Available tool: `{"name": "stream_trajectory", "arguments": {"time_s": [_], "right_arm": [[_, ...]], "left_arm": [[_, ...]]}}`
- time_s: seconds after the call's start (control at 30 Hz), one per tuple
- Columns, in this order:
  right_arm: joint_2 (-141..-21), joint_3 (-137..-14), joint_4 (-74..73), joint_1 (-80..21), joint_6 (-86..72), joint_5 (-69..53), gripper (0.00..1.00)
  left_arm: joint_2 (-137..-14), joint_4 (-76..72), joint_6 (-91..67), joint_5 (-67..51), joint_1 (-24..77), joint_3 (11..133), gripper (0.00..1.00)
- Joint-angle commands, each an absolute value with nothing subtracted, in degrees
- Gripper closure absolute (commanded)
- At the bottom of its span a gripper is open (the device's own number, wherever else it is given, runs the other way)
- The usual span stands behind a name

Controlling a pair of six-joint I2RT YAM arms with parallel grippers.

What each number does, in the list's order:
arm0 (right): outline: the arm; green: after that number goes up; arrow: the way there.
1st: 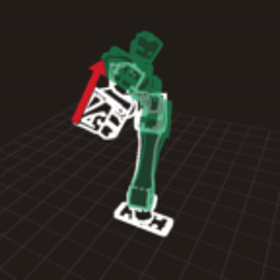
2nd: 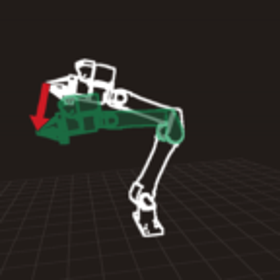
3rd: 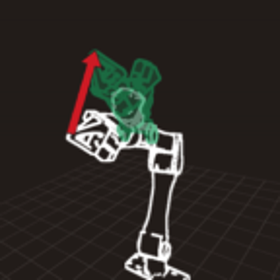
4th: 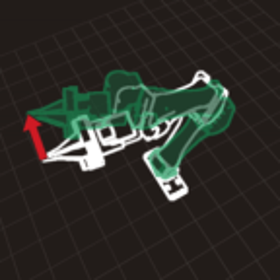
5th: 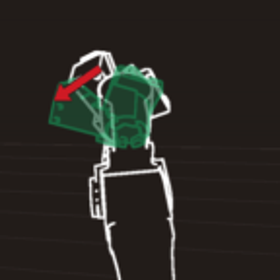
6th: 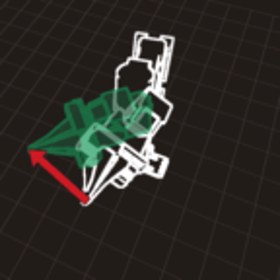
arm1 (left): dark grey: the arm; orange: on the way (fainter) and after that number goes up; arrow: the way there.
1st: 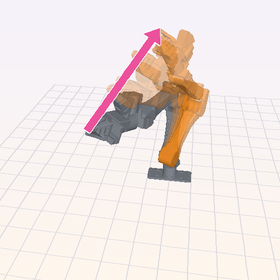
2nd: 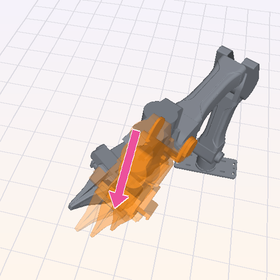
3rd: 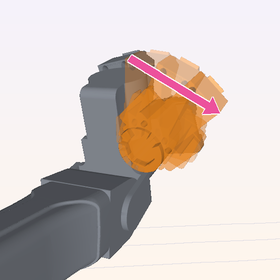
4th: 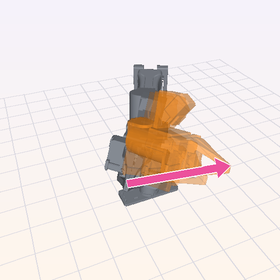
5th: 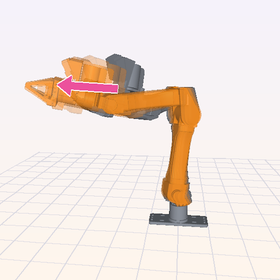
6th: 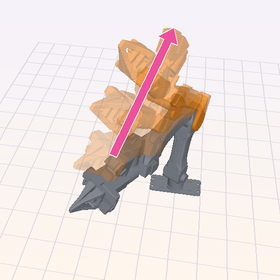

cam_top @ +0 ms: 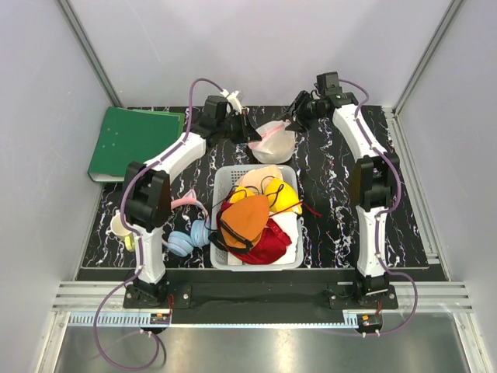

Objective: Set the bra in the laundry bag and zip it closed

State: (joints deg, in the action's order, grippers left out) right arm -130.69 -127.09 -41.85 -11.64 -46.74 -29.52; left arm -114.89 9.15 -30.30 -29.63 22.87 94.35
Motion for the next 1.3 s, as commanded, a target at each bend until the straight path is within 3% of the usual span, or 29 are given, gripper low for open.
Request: {"name": "stream_trajectory", "arguments": {"time_s": [0.0, 0.2, 0.4, 0.73, 1.0, 1.1, 1.2, 1.23, 1.27], "right_arm": [[-127.44, -128.23, -47.71, -11.95, -45.00, -26.03, 0.42], [-119.54, -119.55, -48.34, -11.95, -47.97, -20.65, 0.24], [-116.28, -113.38, -41.23, -13.18, -53.08, -22.59, 0.21], [-128.31, -125.41, -41.75, -18.10, -52.21, -13.54, 0.26], [-141.85, -144.74, -55.10, -19.60, -54.58, -8.09, 0.27], [-143.08, -144.93, -55.81, -20.13, -55.72, -7.21, 0.30], [-143.96, -145.02, -55.37, -20.04, -55.55, -6.94, 0.42], [-144.05, -145.54, -55.02, -20.13, -54.94, -7.03, 0.48], [-143.97, -145.89, -54.85, -20.04, -54.50, -7.03, 0.63]], "left_arm": [[-112.06, 5.45, -31.03, -31.73, 22.59, 94.13, 1.00], [-111.01, 3.17, -32.25, -33.92, 22.67, 92.02, 1.00], [-110.65, 2.90, -32.35, -33.93, 22.68, 91.75, 1.00], [-110.48, 12.39, -29.27, -29.62, 19.78, 92.56, 1.00], [-105.39, 13.88, -27.77, -27.16, 19.78, 86.49, 0.98], [-104.33, 15.90, -27.16, -27.07, 19.78, 86.48, 0.89], [-103.80, 16.87, -26.63, -27.25, 19.69, 86.92, 0.74], [-103.71, 16.96, -26.54, -27.59, 19.69, 86.92, 0.70], [-103.71, 17.31, -26.80, -28.38, 19.51, 87.01, 0.67]]}}
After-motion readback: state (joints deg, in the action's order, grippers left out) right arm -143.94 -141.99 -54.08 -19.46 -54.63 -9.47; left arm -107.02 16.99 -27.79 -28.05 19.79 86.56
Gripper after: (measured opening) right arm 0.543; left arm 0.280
